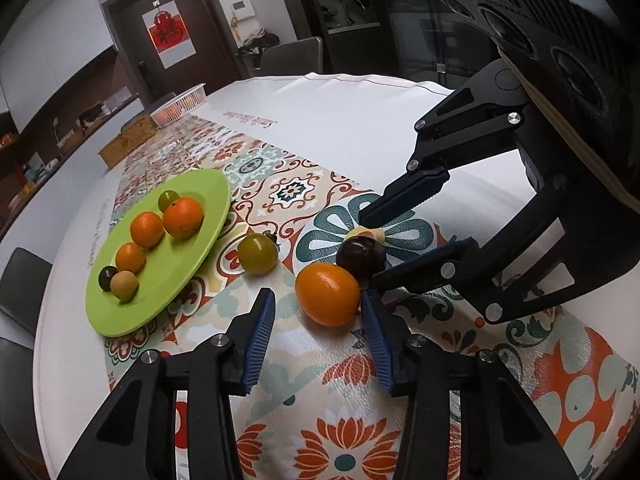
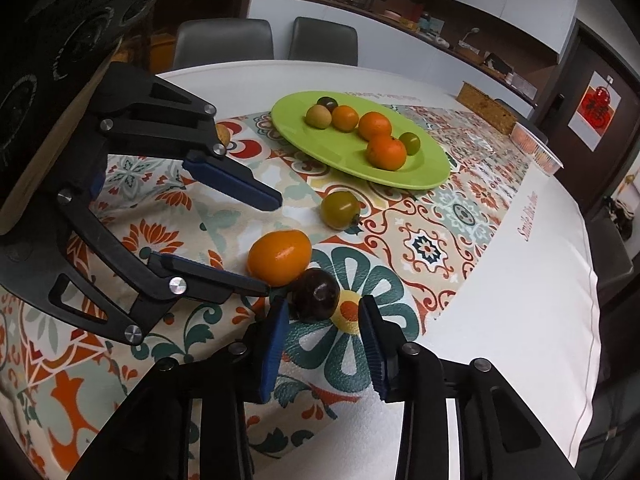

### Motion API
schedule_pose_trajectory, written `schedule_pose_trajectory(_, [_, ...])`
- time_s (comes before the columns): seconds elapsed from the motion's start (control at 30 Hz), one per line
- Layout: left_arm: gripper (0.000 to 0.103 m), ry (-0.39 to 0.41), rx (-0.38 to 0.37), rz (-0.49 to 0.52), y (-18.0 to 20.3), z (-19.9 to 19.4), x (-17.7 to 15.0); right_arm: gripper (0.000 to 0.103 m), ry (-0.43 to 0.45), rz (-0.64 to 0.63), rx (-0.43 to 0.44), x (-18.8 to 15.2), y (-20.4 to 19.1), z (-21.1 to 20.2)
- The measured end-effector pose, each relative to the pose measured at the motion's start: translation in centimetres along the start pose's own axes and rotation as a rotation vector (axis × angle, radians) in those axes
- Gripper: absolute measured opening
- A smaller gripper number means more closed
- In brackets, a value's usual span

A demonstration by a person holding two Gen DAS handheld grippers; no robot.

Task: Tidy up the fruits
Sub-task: 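Grasp the small orange with left tool while right tool grasps the dark plum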

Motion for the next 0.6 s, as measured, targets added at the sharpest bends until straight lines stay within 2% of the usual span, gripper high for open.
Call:
schedule_pose_trajectory(0.1, [0.042, -0.007, -0.012, -0.006, 0.0, 0.2, 0.0, 0.033, -0.002, 0.008, 0.008, 0.0, 0.2, 0.2])
schedule_pose_trajectory(0.23, [0.036, -0.011, -0.020, -0.010, 0.0, 0.4, 0.1, 0.026, 0.002, 0.027, 0.027, 0.0, 0.4, 0.2])
schedule_pose_trajectory(0.5, [0.033, -0.031, -0.025, -0.058, -0.1, 0.7, 0.4, 0.026, 0.028, 0.099, 0.005, -0.6, 1.1, -0.7])
schedule_pose_trajectory(0.6, [0.033, -0.045, -0.001, -0.100, -0.4, 0.5, 0.3, 0.026, 0.043, 0.136, -0.004, -0.7, 1.5, -1.1])
Point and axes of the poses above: each gripper's, at about its wrist camera, not at the fingertips, and z roughly the way its jaws point, y to its right, x to its top, the point moved 3 cm from there along z, roughly the way its jaws point, and after that the axes turned 12 degrees about x, right-handed, at the moved point
